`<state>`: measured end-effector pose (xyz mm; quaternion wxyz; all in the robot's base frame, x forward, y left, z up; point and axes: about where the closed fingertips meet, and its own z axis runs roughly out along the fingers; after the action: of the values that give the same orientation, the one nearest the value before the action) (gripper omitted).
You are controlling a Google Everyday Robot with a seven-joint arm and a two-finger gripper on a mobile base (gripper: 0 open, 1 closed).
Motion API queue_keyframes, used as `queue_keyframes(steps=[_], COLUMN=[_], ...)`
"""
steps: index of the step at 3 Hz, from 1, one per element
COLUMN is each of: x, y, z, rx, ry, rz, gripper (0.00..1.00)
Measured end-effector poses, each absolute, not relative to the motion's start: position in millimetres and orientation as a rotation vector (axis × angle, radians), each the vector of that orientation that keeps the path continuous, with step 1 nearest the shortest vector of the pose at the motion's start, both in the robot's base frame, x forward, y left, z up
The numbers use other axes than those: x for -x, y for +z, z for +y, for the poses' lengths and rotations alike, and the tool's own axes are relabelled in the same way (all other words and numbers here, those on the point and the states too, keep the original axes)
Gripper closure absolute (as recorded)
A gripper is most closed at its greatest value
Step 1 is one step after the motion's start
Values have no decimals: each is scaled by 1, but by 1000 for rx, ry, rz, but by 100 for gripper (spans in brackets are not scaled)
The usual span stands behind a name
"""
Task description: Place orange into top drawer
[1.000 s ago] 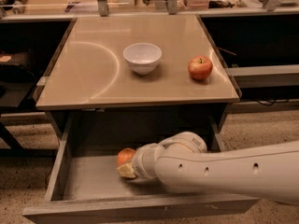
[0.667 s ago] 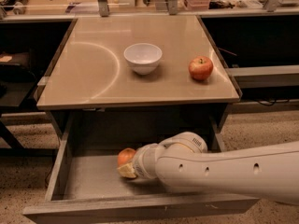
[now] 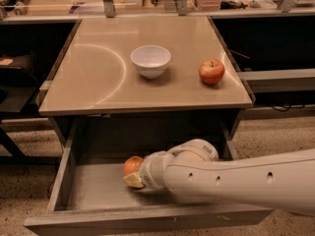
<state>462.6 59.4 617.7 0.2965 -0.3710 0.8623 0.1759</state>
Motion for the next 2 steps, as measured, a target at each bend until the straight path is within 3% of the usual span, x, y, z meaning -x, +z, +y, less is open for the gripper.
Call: queue_keyframes(steps=[1,2], x=[-463,-463], y=[618,618], z=[59,59], rx=[987,987], ry=[468,468], rz=[2293,2293], gripper=[12,0])
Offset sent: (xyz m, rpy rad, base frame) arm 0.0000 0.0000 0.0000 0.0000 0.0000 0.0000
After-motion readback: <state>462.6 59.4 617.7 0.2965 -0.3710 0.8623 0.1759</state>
